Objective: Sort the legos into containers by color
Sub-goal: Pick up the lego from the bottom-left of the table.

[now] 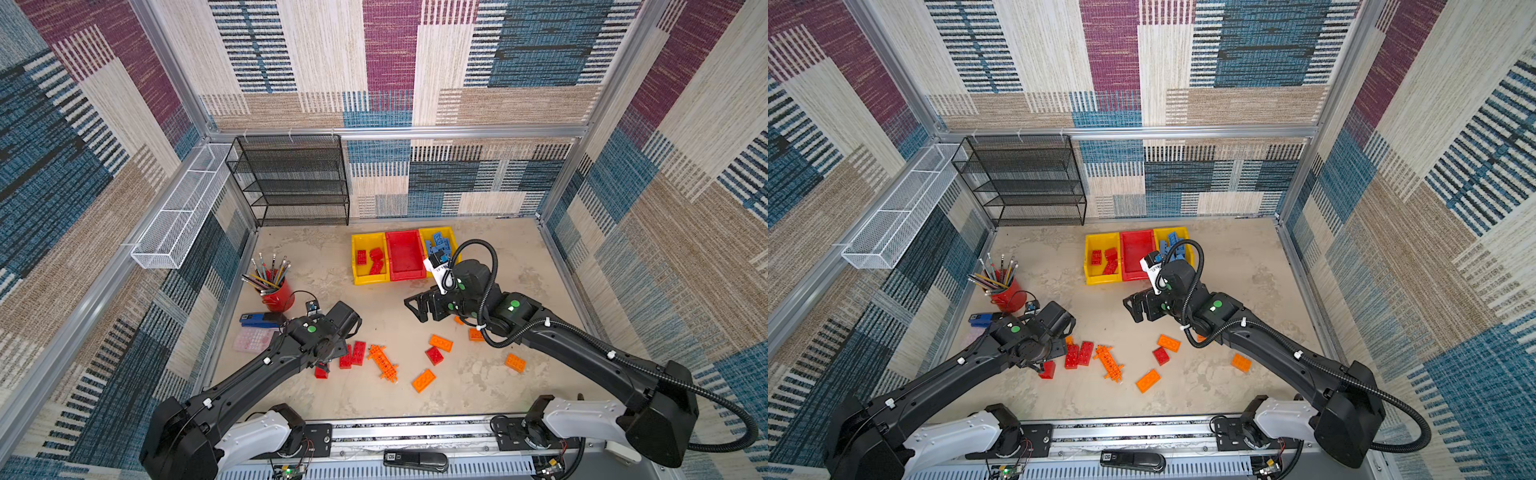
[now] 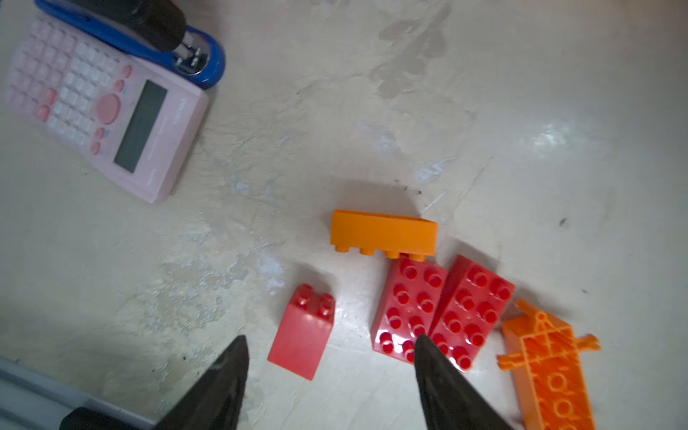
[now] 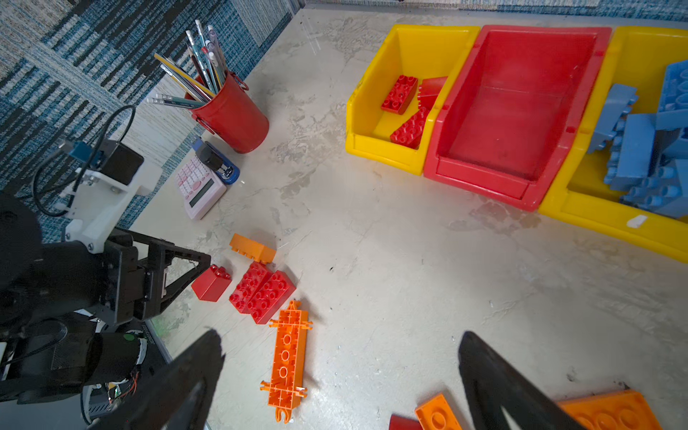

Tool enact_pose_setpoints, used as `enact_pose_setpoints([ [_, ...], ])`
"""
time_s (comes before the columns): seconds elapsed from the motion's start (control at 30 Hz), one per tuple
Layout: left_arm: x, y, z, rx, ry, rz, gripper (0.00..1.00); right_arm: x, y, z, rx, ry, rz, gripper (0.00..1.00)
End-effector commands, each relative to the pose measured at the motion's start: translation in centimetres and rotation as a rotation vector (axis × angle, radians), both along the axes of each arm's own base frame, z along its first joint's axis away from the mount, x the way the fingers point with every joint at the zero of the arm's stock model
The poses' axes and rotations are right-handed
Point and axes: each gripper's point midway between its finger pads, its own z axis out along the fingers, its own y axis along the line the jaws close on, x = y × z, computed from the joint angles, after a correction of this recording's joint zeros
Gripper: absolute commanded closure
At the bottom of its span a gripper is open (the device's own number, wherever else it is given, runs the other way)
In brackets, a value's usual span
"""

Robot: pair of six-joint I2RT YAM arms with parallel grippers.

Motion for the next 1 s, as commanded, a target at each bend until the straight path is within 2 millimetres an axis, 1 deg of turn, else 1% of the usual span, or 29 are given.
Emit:
enact_pose_setpoints([
  [0.0,-1.4,1.8,-0.9,0.05,0.029,0.109,0.28,0.3,0.1,0.5,0.009,-0.027,-0.002,0.01],
  [0.3,-3.2,1.3,-4.1,-0.015,0.104,0.132,0.3,0.3,0.2,-0.1,-0.008,-0.037,0.013,0.01],
  [0.37,-3.3,0.9,-4.6,-0.044,0.103,0.123,0.31,0.3,0.2,-0.2,-0.011,-0.036,0.016,0.01],
  [0.5,-3.0,0.2,-5.1,-0.079,0.095,0.102,0.34,0.4,0.3,-0.4,-0.014,-0.032,0.017,0.01],
  [0.77,-2.4,-0.5,-6.6,-0.056,0.131,0.054,0.43,0.4,0.1,-0.1,-0.009,-0.027,0.005,0.01],
  [0.83,-2.2,-0.7,-6.7,-0.058,0.131,0.044,0.44,0.4,0.1,-0.2,-0.011,-0.023,0.0,0.01],
  [0.97,-1.5,-1.5,-6.4,-0.078,0.116,0.018,0.45,0.4,0.1,-0.2,-0.007,-0.018,-0.005,0.01],
])
